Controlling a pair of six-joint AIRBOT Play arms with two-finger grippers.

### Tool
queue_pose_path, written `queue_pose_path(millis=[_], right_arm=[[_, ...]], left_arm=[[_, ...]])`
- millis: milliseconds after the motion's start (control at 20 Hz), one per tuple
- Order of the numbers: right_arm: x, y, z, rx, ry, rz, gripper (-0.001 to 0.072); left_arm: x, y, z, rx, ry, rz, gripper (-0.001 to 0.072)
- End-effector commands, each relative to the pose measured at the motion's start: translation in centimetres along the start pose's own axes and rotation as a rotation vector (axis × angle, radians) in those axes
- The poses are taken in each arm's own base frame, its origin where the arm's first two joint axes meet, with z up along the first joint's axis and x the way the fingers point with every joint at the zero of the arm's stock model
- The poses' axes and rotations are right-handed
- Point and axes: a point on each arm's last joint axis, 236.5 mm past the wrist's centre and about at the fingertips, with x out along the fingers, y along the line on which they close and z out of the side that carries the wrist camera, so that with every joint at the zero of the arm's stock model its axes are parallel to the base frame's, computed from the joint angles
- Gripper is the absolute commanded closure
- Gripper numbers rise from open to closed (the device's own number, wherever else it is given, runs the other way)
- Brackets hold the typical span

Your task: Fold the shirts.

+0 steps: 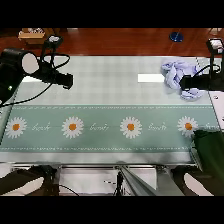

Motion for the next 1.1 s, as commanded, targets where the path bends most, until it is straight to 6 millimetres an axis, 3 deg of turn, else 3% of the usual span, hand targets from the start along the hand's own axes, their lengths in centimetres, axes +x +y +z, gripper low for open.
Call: queue_pose_path(millis=[0, 800, 1050], right_arm=[[0.0, 0.0, 0.0, -0.001, 0.0, 0.001, 0.0109], [0.0, 0.0, 0.2, 0.0, -0.006, 0.001, 0.0109], [-0.3, -0.2, 3.5, -0.001, -0.15, -0.011, 0.0109]], left_arm=[[0.0, 0.0, 0.0, 0.0, -0.001, 0.0, -0.0001], [0.0, 0.0, 0.0, 0.0, -0.001, 0.0, -0.0001], [0.1, -0.1, 0.6, -0.002, -0.023, -0.003, -0.0001]])
